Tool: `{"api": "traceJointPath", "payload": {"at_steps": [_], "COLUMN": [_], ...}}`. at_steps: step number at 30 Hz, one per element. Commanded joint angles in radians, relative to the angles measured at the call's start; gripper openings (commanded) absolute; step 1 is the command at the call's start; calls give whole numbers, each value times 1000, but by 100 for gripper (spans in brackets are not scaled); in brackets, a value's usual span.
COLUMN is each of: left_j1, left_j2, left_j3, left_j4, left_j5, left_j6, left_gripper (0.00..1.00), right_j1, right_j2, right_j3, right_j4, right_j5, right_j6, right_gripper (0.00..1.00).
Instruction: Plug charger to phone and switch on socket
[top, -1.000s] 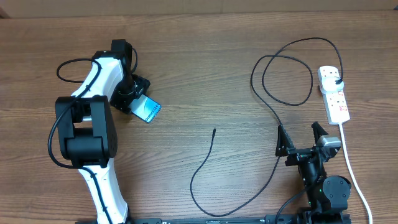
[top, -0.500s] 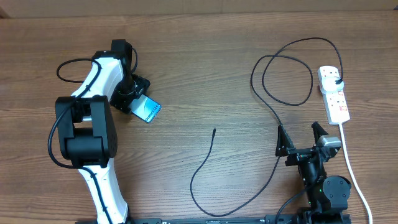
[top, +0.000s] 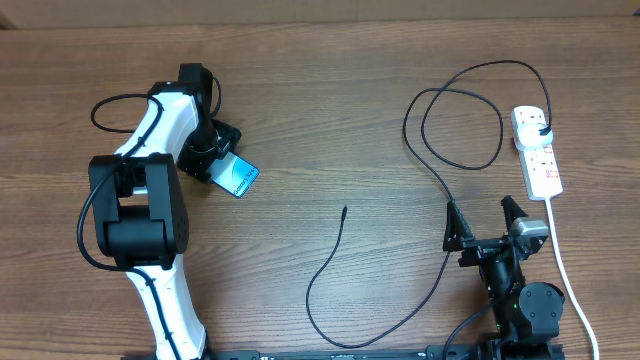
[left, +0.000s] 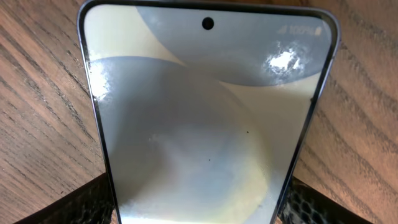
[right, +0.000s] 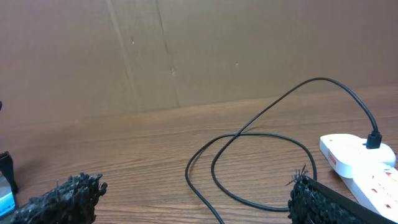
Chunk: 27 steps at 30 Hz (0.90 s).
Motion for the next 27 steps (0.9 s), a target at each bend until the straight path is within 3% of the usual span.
{"api": "traceJointPath", "payload": {"at_steps": [1,11,27], "left_j1": [3,3,3], "left_j2": [104,104,104], "left_j3": [-39,-39,-39], "left_j4": [24,24,24], "left_j5": [22,22,22], "left_j6": [13,13,13], "left_gripper": [80,73,55], "right_j1": [5,5,5], "right_j2": [-8,-8,-8], "right_j3": [-11,-11,-11], "right_j4": [5,5,5], "right_j5": [10,10,10], "right_j6": [0,0,0], "right_gripper": [100,100,100]}}
